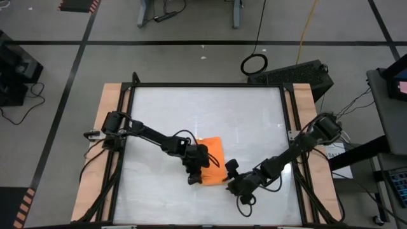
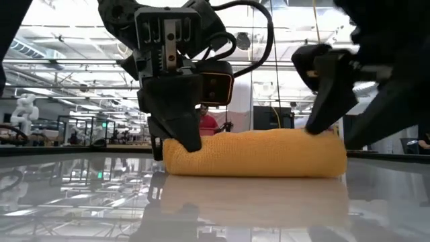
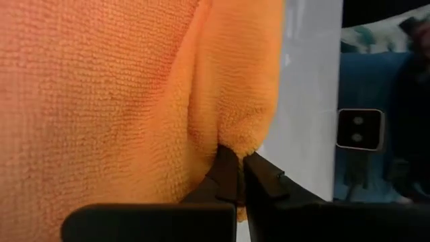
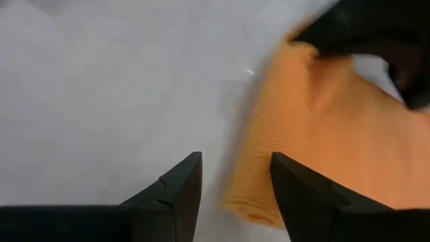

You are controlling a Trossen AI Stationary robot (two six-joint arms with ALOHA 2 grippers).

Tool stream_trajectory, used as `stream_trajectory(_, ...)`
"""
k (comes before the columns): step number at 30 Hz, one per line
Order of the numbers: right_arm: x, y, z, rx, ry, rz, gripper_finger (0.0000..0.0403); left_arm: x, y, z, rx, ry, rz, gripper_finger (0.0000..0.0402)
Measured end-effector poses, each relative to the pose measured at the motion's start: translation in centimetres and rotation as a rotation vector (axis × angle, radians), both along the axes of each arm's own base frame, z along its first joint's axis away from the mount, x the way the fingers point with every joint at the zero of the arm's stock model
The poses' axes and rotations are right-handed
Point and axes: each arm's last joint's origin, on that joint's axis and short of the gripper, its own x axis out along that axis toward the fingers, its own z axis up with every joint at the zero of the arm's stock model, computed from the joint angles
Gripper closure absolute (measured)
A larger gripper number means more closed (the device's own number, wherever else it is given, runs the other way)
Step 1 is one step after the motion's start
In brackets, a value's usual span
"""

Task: Roll towel
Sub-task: Roll the orange towel

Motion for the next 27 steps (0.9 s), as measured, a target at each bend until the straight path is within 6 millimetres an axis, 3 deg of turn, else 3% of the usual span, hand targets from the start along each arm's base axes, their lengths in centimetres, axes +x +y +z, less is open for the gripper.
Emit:
stream_trajectory(9, 0.6, -0.2, -2.0, -0.059, 0.008, -0.054, 0.0234, 0.0, 0.3, 0.1, -0.044, 0.015, -0.024, 0.0396)
stream_trajectory(15, 1.0, -0.6, -2.9, -0.003, 0.039, -0.120, 0.0235, 0.0, 0.6, 0.1, -0.073, 0.022, -0.036, 0.0392)
stream_trajectory(20, 1.5, -1.4, -3.0, 0.061, 0.056, -0.194, 0.0266, -0.1, 0.7, 0.1, -0.081, 0.050, -0.023, 0.0350)
stream_trajectory(27, 2.4, -3.1, -3.1, 0.168, 0.121, -0.254, 0.0357, -0.2, 0.6, 1.3, -0.079, 0.005, -0.040, 0.0263)
